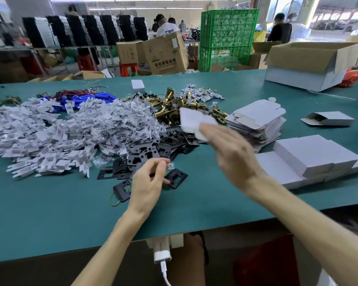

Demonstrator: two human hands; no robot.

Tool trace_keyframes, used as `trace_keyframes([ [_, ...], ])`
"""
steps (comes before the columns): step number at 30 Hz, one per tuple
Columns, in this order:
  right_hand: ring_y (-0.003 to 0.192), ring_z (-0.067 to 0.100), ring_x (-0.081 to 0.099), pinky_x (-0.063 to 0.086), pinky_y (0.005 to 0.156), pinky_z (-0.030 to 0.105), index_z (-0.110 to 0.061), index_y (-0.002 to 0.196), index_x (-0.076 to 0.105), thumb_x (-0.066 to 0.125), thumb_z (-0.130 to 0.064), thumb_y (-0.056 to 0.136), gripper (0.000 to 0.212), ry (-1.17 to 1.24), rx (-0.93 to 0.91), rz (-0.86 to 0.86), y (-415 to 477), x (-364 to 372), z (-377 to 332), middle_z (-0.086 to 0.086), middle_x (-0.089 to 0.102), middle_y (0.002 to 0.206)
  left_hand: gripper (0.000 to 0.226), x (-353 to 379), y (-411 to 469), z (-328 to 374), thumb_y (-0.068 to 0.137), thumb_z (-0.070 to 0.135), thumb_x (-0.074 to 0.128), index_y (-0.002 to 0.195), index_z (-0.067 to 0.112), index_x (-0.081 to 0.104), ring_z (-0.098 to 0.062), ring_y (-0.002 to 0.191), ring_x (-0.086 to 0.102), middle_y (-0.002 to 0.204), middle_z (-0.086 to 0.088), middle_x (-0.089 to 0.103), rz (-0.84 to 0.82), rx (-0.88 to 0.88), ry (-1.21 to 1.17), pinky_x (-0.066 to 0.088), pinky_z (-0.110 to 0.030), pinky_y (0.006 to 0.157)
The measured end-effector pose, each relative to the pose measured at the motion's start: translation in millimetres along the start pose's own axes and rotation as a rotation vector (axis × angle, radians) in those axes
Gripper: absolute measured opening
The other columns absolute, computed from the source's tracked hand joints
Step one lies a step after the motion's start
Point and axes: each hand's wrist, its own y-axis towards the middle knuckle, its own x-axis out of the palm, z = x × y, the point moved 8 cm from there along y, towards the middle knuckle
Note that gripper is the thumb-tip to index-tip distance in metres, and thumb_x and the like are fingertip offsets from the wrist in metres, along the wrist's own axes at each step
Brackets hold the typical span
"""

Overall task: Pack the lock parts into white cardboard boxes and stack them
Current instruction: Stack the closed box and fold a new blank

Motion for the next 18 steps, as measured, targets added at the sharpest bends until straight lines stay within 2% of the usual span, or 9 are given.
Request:
trace_keyframes([
  [2,0.129,0.028,0.060,0.049,0.107,0.045,0.002,0.132,0.064,0.058,0.025,0.085,0.053,0.120,-0.059,-0.014,-13.1,15.8,-27.3,0.014,0.064,0.137,0.043,-0.3,5.5,-6.7,0.108,0.035,0.046,0.128,0.004,0.068,-0.023,0.108,0.074,0.121,-0.011,0.075,-0.040,-0.134,-0.360,0.063,-0.034,0.082],
  [4,0.134,0.023,0.056,0.046,0.110,0.042,0.000,0.134,0.063,0.057,0.023,0.088,0.052,0.265,-0.079,-0.032,-23.3,32.4,-47.9,0.011,0.062,0.140,0.066,10.8,11.9,-9.3,0.106,0.052,0.036,0.143,0.001,0.055,-0.029,0.123,0.068,0.134,-0.016,0.069,-0.212,-0.271,-0.673,0.059,-0.040,0.098],
  [7,0.139,0.018,0.052,0.043,0.114,0.038,-0.002,0.137,0.061,0.055,0.020,0.092,0.050,0.433,-0.026,-0.066,-30.4,56.8,-63.5,0.007,0.060,0.144,0.084,20.2,20.3,-9.3,0.102,0.069,0.027,0.154,0.005,0.043,-0.036,0.142,0.051,0.151,-0.025,0.053,-0.383,-0.404,-0.875,0.038,-0.053,0.120],
  [9,0.139,0.017,0.051,0.041,0.116,0.038,-0.003,0.136,0.062,0.056,0.021,0.092,0.051,0.508,0.047,-0.052,-29.4,65.9,-58.6,0.006,0.060,0.143,0.088,22.8,26.8,-15.0,0.099,0.070,0.036,0.153,0.001,0.040,-0.043,0.147,0.042,0.155,-0.030,0.045,-0.395,-0.489,-0.960,0.027,-0.060,0.124],
  [11,0.139,0.015,0.051,0.041,0.117,0.039,-0.006,0.134,0.065,0.058,0.018,0.093,0.049,0.541,0.121,-0.021,-27.9,70.9,-49.2,0.002,0.062,0.141,0.086,23.7,33.2,-15.6,0.093,0.065,0.056,0.148,0.001,0.045,-0.046,0.150,0.035,0.157,-0.029,0.041,-0.392,-0.483,-0.980,0.023,-0.061,0.125],
  [13,0.143,0.012,0.046,0.040,0.117,0.039,-0.011,0.138,0.062,0.061,0.007,0.097,0.045,0.554,0.203,-0.010,-27.0,75.9,-39.6,-0.004,0.059,0.144,0.092,21.1,40.6,-13.1,0.076,0.057,0.084,0.143,0.002,0.053,-0.042,0.140,0.048,0.152,-0.029,0.047,-0.351,-0.450,-1.042,0.036,-0.054,0.121],
  [15,0.144,0.007,0.042,0.036,0.119,0.031,-0.024,0.147,0.054,0.065,-0.013,0.099,0.050,0.622,0.293,-0.047,-28.2,82.7,-31.4,-0.014,0.053,0.150,0.094,17.5,47.1,-13.3,0.061,0.050,0.097,0.135,0.006,0.059,-0.034,0.127,0.060,0.140,-0.021,0.061,-0.299,-0.414,-1.093,0.052,-0.046,0.106],
  [17,0.137,0.002,0.048,0.038,0.113,0.021,-0.035,0.150,0.046,0.068,-0.029,0.097,0.058,0.859,0.504,-0.155,-33.5,97.0,-19.3,-0.024,0.054,0.146,0.102,15.1,50.4,-12.2,0.060,0.047,0.099,0.143,0.005,0.055,-0.033,0.136,0.055,0.147,-0.020,0.058,-0.291,-0.369,-1.124,0.048,-0.046,0.108],
  [18,0.131,0.003,0.055,0.043,0.110,0.022,-0.029,0.151,0.046,0.069,-0.032,0.096,0.060,1.062,0.656,-0.190,-37.2,104.7,-12.1,-0.018,0.059,0.143,0.105,13.4,51.5,-11.3,0.064,0.047,0.097,0.148,0.004,0.051,-0.032,0.142,0.049,0.153,-0.019,0.053,-0.302,-0.337,-1.115,0.043,-0.046,0.112],
])
